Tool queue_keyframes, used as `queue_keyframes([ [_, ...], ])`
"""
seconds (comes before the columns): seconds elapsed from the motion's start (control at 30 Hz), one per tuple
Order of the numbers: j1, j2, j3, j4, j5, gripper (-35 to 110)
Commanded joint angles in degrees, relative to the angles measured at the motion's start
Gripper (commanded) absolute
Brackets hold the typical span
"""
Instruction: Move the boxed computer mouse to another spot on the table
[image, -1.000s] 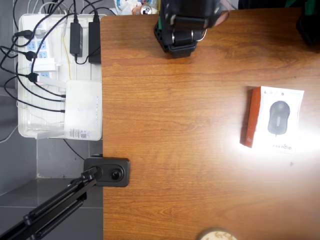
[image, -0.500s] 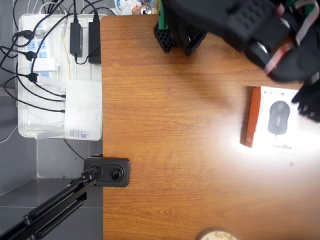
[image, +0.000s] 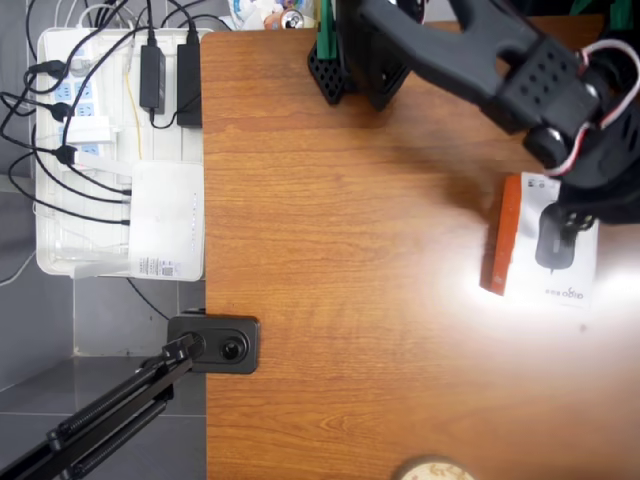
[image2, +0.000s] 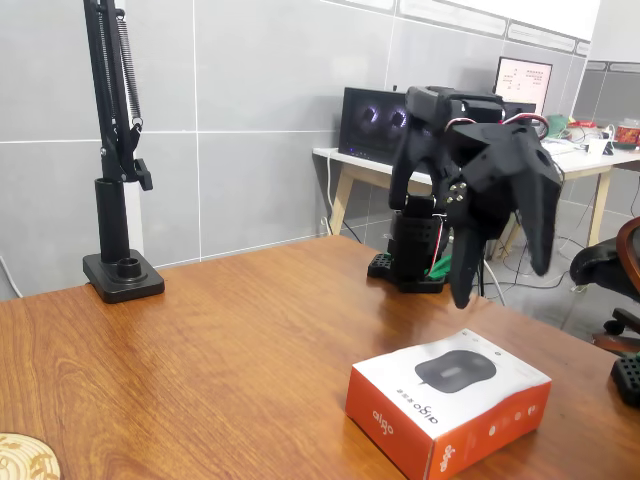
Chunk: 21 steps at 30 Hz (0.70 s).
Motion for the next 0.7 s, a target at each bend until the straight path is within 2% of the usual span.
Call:
queue_keyframes([
  [0.0, 0.88, -4.92, -10.72, 11.07, 0.44, 52],
  [0.1, 2.29, -11.16, -21.97, 23.12, 1.14, 57],
  [0.33, 3.16, -13.71, -29.09, 25.31, 4.66, 60],
  [0.4, 3.08, -14.50, -29.71, 25.05, 1.67, 59],
  [0.5, 2.55, -17.14, -34.98, 28.39, -8.61, 48],
  [0.57, 2.37, -20.30, -40.61, 32.96, -10.72, 54],
  [0.67, 2.11, -21.62, -41.40, 29.27, -9.76, 80],
])
